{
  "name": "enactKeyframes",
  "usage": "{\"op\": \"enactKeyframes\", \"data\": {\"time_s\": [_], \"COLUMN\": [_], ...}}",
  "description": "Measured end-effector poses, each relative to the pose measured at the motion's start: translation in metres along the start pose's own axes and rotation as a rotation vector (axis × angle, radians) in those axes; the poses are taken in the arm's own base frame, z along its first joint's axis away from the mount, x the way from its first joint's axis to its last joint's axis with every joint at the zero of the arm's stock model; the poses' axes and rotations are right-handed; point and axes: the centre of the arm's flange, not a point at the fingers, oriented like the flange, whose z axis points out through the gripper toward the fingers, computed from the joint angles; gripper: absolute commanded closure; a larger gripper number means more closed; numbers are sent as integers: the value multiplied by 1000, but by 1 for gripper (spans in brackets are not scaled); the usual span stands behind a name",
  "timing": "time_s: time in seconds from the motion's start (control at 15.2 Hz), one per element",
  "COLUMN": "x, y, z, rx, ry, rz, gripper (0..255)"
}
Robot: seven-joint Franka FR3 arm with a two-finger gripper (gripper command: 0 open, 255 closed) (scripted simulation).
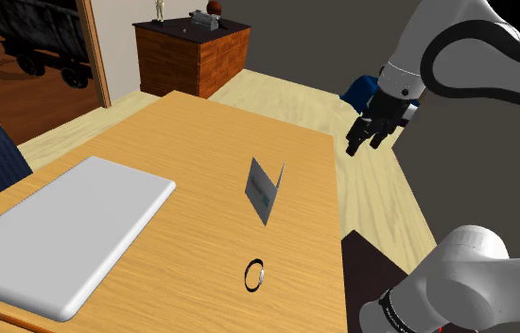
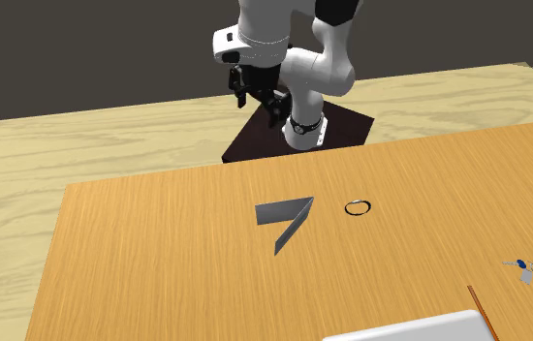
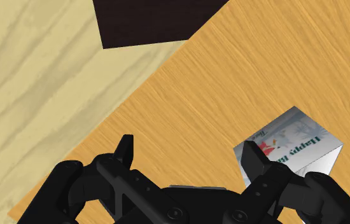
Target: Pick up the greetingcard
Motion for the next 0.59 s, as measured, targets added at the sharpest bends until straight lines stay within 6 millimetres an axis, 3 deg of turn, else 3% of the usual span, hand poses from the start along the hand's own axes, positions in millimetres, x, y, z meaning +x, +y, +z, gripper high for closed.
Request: {"op": "enactKeyframes", "data": {"time_s": [0.26, 0.59], "x": [8, 27], "y": [-21, -76], "z": [12, 40], "rx": [9, 31], "ry": [-11, -37], "rz": [14, 46], "gripper": [0, 0]}}
